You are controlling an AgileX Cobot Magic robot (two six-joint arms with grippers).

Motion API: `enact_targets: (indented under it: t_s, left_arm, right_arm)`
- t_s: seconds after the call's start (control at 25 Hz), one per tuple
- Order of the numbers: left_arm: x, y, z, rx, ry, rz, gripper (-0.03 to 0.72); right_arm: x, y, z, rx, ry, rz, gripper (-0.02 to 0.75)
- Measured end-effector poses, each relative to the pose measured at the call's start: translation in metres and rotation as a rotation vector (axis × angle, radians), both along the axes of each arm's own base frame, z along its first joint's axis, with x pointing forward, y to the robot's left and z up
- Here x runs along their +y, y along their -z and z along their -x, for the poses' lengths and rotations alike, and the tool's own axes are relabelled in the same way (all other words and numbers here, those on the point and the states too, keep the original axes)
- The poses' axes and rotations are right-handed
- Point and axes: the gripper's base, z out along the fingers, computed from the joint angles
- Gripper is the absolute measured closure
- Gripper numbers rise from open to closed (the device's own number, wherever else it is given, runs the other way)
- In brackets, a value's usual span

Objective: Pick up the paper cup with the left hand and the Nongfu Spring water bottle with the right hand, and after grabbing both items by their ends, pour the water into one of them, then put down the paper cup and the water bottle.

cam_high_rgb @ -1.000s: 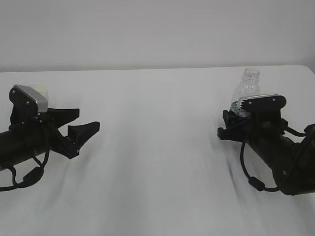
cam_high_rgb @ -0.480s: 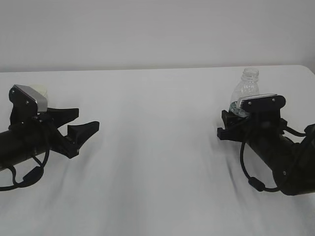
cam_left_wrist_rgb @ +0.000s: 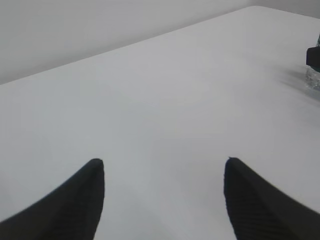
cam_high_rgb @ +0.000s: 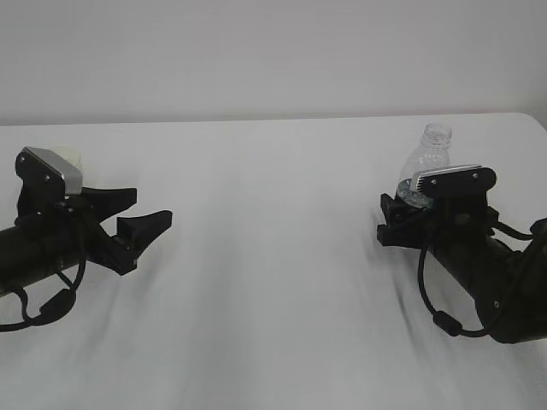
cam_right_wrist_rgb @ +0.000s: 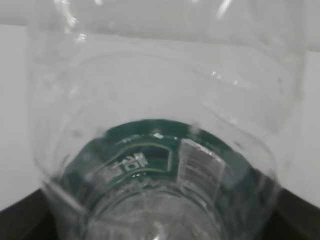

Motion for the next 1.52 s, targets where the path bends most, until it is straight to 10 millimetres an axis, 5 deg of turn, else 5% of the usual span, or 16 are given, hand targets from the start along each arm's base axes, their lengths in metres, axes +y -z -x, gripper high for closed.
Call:
enact_targets:
  t_s: [1.12,1.52]
  left_arm:
    - [0.000,0.000,0.000,0.000,-0.002,0.000,0.155]
    - [0.016,0.004,-0.001,0.022,-0.207,0.010,0.155]
  right_arm:
    - [-0.011,-0.016,0.045,0.056,-0.005,0.019,0.136]
    - [-0.017,-0.028,0.068,0.067,-0.004,0.019,0.137]
